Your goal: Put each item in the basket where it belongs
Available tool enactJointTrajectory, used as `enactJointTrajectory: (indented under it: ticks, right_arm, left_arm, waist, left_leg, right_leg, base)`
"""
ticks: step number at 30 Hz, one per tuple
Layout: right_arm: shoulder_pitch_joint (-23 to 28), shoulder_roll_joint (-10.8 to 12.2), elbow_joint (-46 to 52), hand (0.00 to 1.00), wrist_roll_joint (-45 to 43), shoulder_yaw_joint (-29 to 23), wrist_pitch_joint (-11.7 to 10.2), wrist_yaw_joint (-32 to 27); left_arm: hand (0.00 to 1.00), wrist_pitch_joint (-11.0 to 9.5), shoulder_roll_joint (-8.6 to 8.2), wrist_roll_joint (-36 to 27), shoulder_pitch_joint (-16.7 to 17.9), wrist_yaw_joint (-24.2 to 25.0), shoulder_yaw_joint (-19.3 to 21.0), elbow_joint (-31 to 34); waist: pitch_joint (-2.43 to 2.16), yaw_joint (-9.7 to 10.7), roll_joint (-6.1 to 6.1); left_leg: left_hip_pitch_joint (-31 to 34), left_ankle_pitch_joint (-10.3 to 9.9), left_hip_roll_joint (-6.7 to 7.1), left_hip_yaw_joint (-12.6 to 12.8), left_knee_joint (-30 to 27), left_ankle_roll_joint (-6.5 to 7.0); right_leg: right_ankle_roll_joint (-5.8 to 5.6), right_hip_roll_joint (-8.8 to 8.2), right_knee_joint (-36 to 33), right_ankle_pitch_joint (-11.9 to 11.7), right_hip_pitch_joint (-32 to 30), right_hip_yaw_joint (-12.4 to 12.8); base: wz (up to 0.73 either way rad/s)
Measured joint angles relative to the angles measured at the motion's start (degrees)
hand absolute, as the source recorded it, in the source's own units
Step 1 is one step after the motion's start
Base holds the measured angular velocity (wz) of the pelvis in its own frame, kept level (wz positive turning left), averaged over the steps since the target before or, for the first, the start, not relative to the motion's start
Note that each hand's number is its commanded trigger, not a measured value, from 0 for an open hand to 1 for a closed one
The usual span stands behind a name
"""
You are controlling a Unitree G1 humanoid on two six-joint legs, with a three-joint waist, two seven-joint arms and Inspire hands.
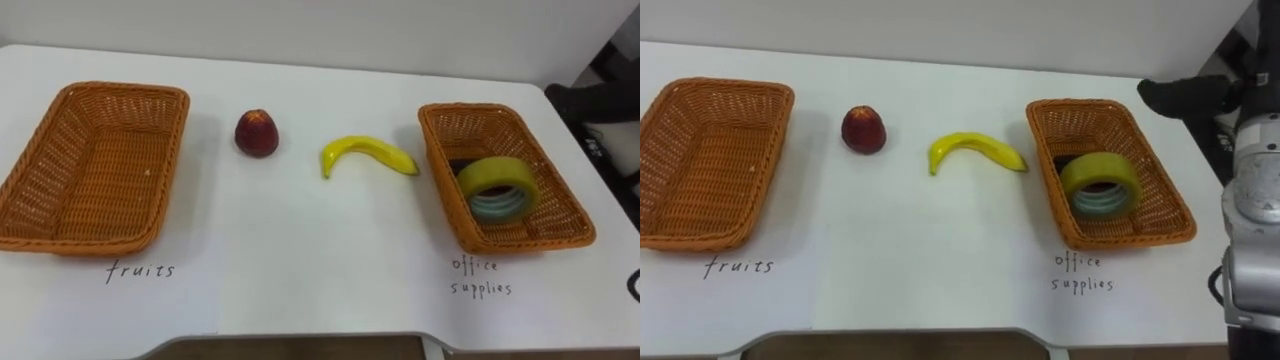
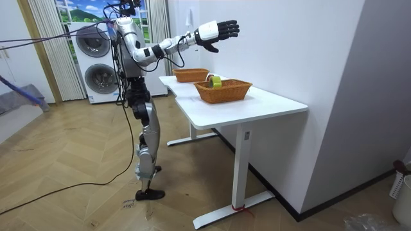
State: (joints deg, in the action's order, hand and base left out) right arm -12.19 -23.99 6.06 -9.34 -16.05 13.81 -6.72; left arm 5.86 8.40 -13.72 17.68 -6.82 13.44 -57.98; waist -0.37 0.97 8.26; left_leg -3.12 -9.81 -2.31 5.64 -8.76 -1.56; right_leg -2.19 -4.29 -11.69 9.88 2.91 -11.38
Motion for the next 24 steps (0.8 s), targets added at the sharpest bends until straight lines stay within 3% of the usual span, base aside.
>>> enactJointTrajectory:
  ticks: [6, 11, 17, 20, 23, 24]
  right_arm:
    - [0.0, 0.0, 1.6, 0.00, 0.0, -1.0, 0.0, -0.1]
    - [0.0, -1.1, 3.6, 0.00, 0.4, -0.5, 0.0, 0.9]
    - [-0.8, -1.1, 6.2, 0.00, 0.4, 3.9, 0.2, 5.5]
    - [-2.3, -1.1, 6.1, 0.00, 1.9, 6.5, 1.8, 7.7]
    - [-3.4, -1.3, 5.8, 0.00, 2.3, 9.7, 2.4, 10.9]
    - [-3.5, -2.0, 5.5, 0.00, 2.4, 10.4, 2.4, 12.1]
  left_arm:
    - [0.00, -0.1, 0.02, 0.4, 0.0, -0.3, 0.0, 0.0]
    - [0.00, -0.8, 0.10, 0.4, -0.5, -0.1, -0.5, 0.2]
    - [0.00, -1.0, 0.16, 0.5, -0.5, -0.1, -1.7, 0.3]
    - [0.00, -0.5, 0.53, 0.5, -0.5, 0.0, -2.5, 0.4]
    - [0.00, 0.1, 1.45, 1.1, -0.9, 0.1, -2.9, 0.5]
    - [0.00, 0.1, 1.68, 1.1, -1.4, 0.1, -2.9, 0.5]
  waist:
    - [0.13, 0.0, 0.14]
    - [0.32, -1.6, 0.13]
    - [0.58, -2.5, -0.12]
    - [0.61, -3.2, 0.02]
    - [0.25, -3.7, 0.71]
    - [0.43, -4.3, 1.09]
  left_leg:
    - [-0.1, 0.0, -0.02, 0.2, 0.1, 0.00]
    - [-0.3, 0.0, -0.07, 0.3, 0.3, 0.00]
    - [-0.2, 0.0, -0.09, 0.3, 0.3, 0.00]
    - [-0.1, 0.0, -0.09, 0.2, 0.3, -0.01]
    - [0.5, 0.0, -0.11, -0.5, 0.1, -0.03]
    - [0.6, 0.0, -0.11, -0.8, 0.1, -0.03]
  right_leg:
    - [0.01, 0.00, 0.0, 0.0, 0.0, 0.0]
    - [0.00, 0.06, 0.0, 0.0, 0.1, 0.2]
    - [0.00, 0.10, 0.0, 0.0, 0.0, 0.2]
    - [0.00, 0.10, 0.0, 0.0, -0.1, 0.1]
    - [0.00, 0.09, 0.0, 0.0, -0.1, -0.8]
    - [0.00, 0.07, 0.0, 0.0, -0.1, -1.3]
  base:
    - [0.00]
    - [-0.03]
    - [0.00]
    - [0.02]
    - [0.11]
    - [0.12]
